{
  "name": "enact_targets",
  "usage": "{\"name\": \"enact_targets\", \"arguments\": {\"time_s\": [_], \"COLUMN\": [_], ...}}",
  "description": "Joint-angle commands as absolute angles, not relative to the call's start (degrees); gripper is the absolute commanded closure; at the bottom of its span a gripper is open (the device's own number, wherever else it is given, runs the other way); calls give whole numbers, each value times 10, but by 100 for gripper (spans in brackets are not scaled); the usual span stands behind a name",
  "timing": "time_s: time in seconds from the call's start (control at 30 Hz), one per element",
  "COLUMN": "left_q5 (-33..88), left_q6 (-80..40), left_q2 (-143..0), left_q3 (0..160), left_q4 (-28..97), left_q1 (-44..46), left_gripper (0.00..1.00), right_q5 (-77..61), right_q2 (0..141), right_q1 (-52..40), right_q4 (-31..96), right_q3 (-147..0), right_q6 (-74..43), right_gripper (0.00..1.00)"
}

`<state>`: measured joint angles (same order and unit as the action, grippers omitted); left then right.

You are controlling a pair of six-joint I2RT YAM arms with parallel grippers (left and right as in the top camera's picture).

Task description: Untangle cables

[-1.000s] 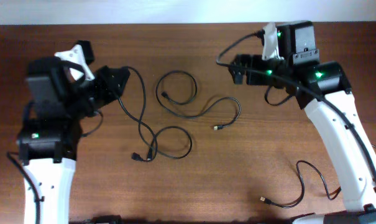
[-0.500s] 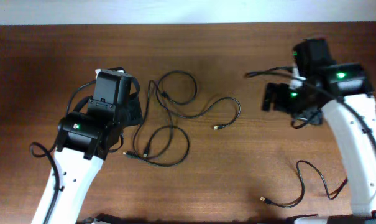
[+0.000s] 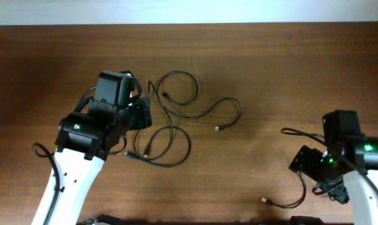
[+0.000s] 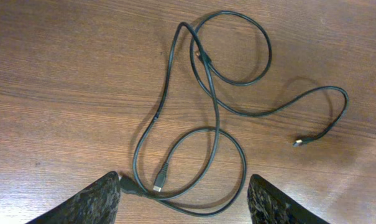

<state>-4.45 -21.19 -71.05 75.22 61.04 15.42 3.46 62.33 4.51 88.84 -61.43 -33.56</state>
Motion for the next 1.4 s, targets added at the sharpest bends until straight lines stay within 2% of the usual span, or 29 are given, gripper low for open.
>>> {"name": "enact_targets", "arguments": {"time_s": [0.0,0.13,0.23,0.33,0.43,0.53,0.67,0.7,0.73,0.83,0.87,0.9,0.97,1.17,1.37], "left_q5": [-36,-27,-23,-28,-27,-27,-27,-28,-27,-27,-27,-27,-27,-27,-27], "left_q6": [-209,-209,-209,-209,-209,-192,-184,-183,-183,-183,-183,-183,-183,-170,-170], "left_q2": [-711,-711,-711,-711,-711,-711,-711,-711,-711,-711,-711,-711,-711,-711,-711], "left_q3": [755,755,755,755,755,755,755,755,755,755,755,755,755,755,755], "left_q4": [610,610,610,609,597,606,606,607,608,607,605,602,602,594,596], "left_q1": [156,156,156,156,156,156,156,156,156,156,156,156,156,156,156], "left_gripper": [34,33,33,32,33,32,33,32,32,32,32,32,32,31,31], "right_q5": [46,66,157,129,52,13,-15,-15,-15,-13,-13,-13,-14,0,77], "right_q2": [618,643,655,666,695,752,802,802,802,802,802,802,802,802,802], "right_q1": [46,46,46,46,50,110,210,230,239,272,274,274,274,274,274], "right_q4": [850,817,800,763,791,841,883,881,878,857,849,838,813,763,641], "right_q3": [-550,-547,-547,-547,-547,-547,-547,-547,-547,-547,-547,-547,-547,-545,-545], "right_q6": [-364,-430,-422,-330,-337,-347,-295,-291,-291,-290,-296,-316,-398,-544,-549], "right_gripper": [1,1,1,1,1,1,1,12,27,8,7,1,1,1,1]}}
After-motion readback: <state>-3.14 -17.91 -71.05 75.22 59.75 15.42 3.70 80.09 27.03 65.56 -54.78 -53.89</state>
